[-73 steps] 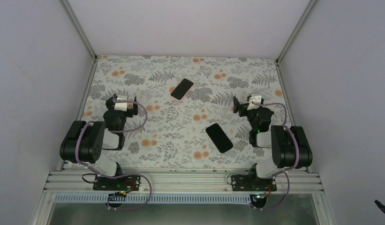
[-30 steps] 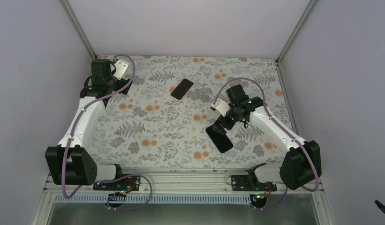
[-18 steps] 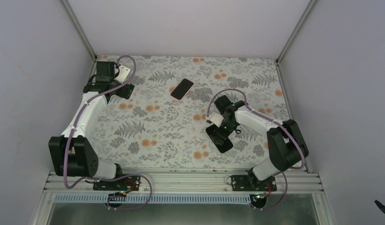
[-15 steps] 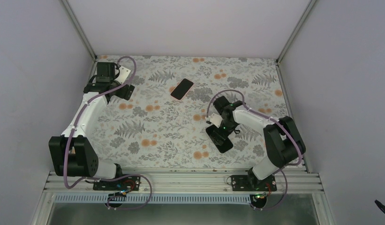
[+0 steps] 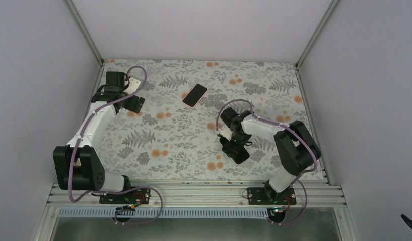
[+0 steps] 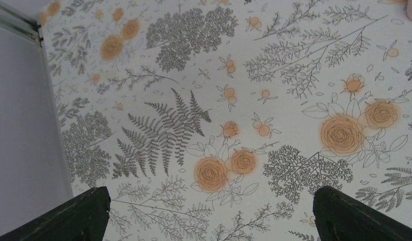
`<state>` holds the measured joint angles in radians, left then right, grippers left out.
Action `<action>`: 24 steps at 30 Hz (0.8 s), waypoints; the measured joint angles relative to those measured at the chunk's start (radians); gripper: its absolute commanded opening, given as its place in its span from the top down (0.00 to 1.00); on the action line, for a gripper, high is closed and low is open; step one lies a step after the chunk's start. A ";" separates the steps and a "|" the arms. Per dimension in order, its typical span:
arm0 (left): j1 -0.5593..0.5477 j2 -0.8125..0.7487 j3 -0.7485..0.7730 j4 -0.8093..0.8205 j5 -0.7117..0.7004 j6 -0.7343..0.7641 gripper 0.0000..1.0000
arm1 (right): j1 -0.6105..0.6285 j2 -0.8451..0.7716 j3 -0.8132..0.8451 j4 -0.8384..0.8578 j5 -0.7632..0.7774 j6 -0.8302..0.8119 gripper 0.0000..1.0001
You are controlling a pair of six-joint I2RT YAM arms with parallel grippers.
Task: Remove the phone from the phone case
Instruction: Pick up the phone at the center of the board.
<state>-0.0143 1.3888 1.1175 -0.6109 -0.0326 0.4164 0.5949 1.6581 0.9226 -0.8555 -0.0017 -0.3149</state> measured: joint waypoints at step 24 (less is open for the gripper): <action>-0.054 0.133 0.273 -0.285 0.542 0.031 0.00 | 0.068 -0.144 -0.010 0.254 0.107 -0.108 0.29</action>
<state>-0.0681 1.5215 1.3907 -0.8963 0.5091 0.4477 0.6624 1.5139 0.9123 -0.6018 0.1055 -0.4232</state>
